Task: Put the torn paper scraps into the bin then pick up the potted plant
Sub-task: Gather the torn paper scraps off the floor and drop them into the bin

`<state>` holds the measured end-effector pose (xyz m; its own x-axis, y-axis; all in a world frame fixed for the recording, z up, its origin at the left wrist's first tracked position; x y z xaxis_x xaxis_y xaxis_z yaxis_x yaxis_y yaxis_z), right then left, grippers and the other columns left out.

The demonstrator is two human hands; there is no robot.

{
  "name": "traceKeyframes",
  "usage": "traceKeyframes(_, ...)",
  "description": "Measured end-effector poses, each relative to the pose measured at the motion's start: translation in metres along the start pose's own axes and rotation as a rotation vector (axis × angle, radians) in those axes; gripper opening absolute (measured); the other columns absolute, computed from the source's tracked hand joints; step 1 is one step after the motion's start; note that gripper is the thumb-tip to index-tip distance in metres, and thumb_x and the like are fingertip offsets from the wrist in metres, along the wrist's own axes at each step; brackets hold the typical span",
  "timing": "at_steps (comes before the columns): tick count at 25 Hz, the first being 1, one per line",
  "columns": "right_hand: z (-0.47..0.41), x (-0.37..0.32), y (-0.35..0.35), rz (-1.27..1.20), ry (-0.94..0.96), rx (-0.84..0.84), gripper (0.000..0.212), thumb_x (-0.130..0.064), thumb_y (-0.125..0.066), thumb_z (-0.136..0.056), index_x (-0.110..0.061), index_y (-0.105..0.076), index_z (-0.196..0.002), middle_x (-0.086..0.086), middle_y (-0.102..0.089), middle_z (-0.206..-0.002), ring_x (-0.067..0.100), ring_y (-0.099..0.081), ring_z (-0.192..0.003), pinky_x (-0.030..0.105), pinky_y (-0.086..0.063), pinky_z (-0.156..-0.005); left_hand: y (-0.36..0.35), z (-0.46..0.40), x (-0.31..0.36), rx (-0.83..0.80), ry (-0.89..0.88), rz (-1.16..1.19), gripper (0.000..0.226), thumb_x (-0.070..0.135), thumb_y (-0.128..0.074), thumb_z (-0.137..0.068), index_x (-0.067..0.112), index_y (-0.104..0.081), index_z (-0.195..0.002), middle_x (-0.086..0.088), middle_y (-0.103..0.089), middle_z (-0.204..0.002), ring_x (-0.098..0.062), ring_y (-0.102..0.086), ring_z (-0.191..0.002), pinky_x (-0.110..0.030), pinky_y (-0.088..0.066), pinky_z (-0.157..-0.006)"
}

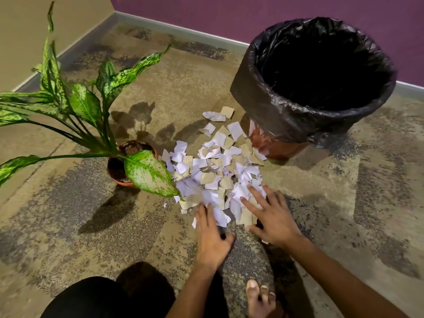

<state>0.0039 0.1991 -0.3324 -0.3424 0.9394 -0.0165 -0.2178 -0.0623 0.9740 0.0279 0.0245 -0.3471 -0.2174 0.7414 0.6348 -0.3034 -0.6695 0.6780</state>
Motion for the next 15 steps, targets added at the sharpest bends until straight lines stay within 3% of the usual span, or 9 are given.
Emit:
traceKeyframes(3, 0.026, 0.014, -0.015, -0.079, -0.077, -0.037, 0.098, -0.077, -0.05, -0.073, -0.032, -0.013, -0.152, 0.0, -0.003, -0.161, 0.037, -0.018, -0.143, 0.06, -0.024, -0.11, -0.012, -0.025, 0.006, -0.133, -0.063, -0.233, 0.121, 0.056, -0.068, -0.075, 0.026, 0.025, -0.145, 0.0, 0.039, -0.149, -0.022, 0.034, -0.138, -0.043, 0.009, -0.117)
traceKeyframes(6, 0.041, 0.029, -0.038, -0.119, -0.163, -0.103, 0.103, -0.086, -0.035, -0.074, -0.026, -0.008, -0.153, 0.004, -0.005, -0.161, 0.037, -0.017, -0.144, 0.058, -0.021, -0.112, -0.029, -0.037, 0.002, -0.296, -0.077, -0.418, 0.126, 0.072, -0.061, -0.07, 0.027, 0.035, -0.137, -0.005, 0.049, -0.141, -0.031, 0.043, -0.13, -0.052, 0.016, -0.111)
traceKeyframes(9, 0.024, 0.042, -0.047, -0.149, -0.24, -0.167, 0.113, -0.094, -0.025, -0.07, -0.022, -0.001, -0.153, 0.009, -0.005, -0.161, 0.038, -0.014, -0.144, 0.057, -0.02, -0.113, -0.038, -0.042, -0.002, -0.406, -0.025, -0.482, 0.129, 0.074, -0.061, -0.068, 0.026, 0.038, -0.137, -0.006, 0.055, -0.136, -0.035, 0.05, -0.124, -0.057, 0.019, -0.108)
traceKeyframes(13, -0.005, 0.05, -0.053, -0.199, -0.253, -0.173, 0.105, -0.086, -0.025, -0.074, -0.029, 0.023, -0.147, 0.007, 0.01, -0.159, 0.037, -0.002, -0.146, 0.055, -0.008, -0.115, -0.04, -0.044, -0.001, -0.5, 0.023, -0.535, 0.131, 0.072, -0.062, -0.069, 0.023, 0.04, -0.136, -0.009, 0.059, -0.13, -0.038, 0.054, -0.118, -0.059, 0.021, -0.106)
traceKeyframes(15, -0.01, 0.052, -0.055, -0.205, -0.282, -0.182, 0.1, -0.078, -0.033, -0.075, -0.024, 0.002, -0.151, 0.007, -0.002, -0.16, 0.038, -0.009, -0.145, 0.057, -0.014, -0.113, -0.04, -0.045, 0.0, -0.537, 0.043, -0.566, 0.132, 0.073, -0.062, -0.069, 0.021, 0.041, -0.134, -0.011, 0.06, -0.128, -0.04, 0.053, -0.117, -0.061, 0.02, -0.106)
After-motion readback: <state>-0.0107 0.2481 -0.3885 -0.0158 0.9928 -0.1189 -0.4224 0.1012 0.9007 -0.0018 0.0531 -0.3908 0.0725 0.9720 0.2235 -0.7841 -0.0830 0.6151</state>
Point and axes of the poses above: each hand's wrist, its own z-axis away from the middle knuckle, its own y-axis out of the back of the hand, x = y × z, the point moved 8 cm from there along -z, towards the middle knuckle
